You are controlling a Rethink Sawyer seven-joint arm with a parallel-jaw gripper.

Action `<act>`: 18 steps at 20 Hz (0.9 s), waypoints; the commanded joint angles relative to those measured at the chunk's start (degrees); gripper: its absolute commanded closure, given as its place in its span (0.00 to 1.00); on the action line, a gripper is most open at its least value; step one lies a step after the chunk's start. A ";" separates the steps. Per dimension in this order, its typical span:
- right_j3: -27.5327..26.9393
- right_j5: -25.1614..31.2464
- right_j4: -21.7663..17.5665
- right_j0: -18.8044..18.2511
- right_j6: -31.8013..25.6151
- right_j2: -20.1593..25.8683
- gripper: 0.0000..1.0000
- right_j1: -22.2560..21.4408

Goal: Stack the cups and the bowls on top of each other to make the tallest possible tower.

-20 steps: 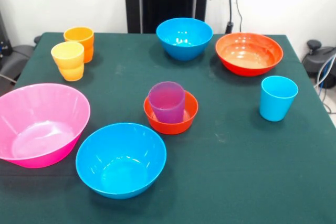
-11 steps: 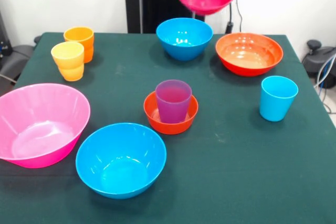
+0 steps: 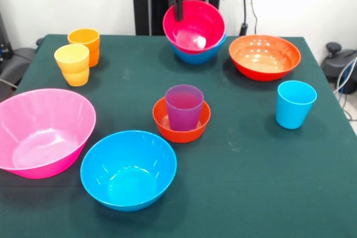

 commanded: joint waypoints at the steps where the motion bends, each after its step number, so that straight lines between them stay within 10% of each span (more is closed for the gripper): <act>1: 2.30 -4.49 -1.60 4.37 7.42 -1.65 1.00 5.32; 18: 0.60 -8.17 0.53 3.83 4.52 -1.84 1.00 4.18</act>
